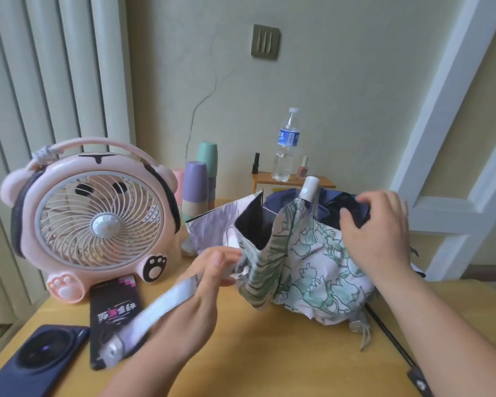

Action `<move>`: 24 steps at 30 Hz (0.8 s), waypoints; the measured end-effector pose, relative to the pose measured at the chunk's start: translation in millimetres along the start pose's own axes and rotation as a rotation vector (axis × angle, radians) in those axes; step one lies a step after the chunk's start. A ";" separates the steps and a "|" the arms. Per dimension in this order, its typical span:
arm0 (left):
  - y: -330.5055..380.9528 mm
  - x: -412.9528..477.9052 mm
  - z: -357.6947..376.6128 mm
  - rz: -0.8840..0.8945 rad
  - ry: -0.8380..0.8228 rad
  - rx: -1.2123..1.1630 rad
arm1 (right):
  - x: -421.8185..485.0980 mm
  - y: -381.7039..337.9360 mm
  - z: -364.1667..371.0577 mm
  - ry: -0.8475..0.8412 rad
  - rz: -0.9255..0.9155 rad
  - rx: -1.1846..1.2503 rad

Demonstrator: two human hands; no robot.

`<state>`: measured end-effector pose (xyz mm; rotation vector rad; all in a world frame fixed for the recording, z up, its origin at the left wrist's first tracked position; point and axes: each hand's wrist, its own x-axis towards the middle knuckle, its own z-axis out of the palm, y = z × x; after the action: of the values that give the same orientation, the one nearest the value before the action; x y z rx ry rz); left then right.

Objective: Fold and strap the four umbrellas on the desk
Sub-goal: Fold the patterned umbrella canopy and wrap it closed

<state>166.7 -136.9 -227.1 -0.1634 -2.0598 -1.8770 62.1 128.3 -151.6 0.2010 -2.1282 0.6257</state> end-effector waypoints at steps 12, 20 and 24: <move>45.6 47.6 13.5 0.007 0.252 0.053 | 102.2 -48.7 46.6 -1.156 -0.296 -0.132; 47.7 125.8 38.8 -0.216 0.320 -0.070 | 108.0 26.9 94.3 -1.062 -0.288 -0.295; 30.9 116.1 49.6 -0.261 0.125 0.046 | 113.1 45.2 113.5 -1.153 -0.309 -0.299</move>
<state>59.3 -101.7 -162.9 0.2396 -2.1197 -1.9277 -103.1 119.4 -132.5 0.8622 -3.1355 -0.0725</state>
